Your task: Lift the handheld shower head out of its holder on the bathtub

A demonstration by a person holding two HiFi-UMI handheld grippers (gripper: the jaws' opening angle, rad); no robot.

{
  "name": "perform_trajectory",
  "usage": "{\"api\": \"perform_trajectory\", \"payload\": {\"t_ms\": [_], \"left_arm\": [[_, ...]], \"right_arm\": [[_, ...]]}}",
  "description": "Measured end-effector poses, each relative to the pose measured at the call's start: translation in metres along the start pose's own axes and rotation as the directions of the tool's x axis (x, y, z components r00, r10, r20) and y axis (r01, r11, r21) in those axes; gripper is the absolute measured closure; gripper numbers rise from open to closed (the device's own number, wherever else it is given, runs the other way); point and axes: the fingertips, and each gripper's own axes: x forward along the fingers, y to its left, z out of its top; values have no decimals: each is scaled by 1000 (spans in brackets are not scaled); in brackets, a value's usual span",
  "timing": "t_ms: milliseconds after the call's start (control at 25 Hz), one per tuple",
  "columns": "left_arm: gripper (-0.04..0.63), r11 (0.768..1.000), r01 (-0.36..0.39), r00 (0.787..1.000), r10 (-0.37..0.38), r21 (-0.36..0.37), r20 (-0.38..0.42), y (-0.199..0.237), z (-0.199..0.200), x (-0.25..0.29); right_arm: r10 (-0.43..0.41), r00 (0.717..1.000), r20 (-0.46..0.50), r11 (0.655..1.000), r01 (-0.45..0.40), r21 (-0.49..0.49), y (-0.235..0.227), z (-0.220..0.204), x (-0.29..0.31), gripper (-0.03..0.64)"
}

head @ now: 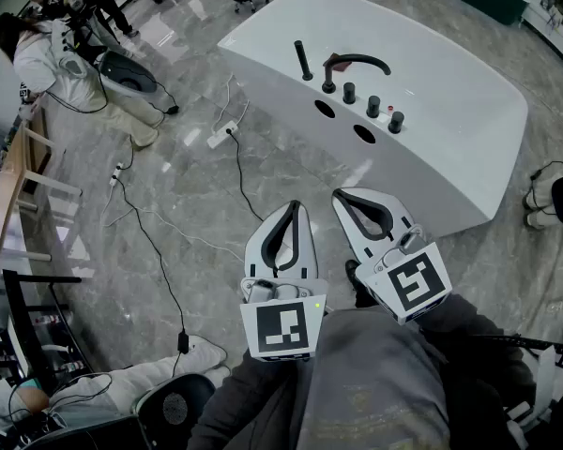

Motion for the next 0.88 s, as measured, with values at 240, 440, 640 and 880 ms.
{"api": "perform_trajectory", "payload": {"t_ms": [240,440,640,880], "left_arm": [[592,1000,-7,1000,7,6,-15,-12,3,27],[592,1000,-26,999,26,8,-32,-19,2,47],[592,996,-85,994,84,-16,-74,-16,-3,61],[592,986,-167,977,162,-25,-141,0,-11,63]], "right_arm": [[4,1000,8,1000,-4,11,-30,0,3,614],[63,998,19,997,-63,44,-46,-5,11,612],[103,995,-4,992,-103,75,-63,-13,24,612],[158,986,-48,981,-151,119,-77,-23,49,612]]}}
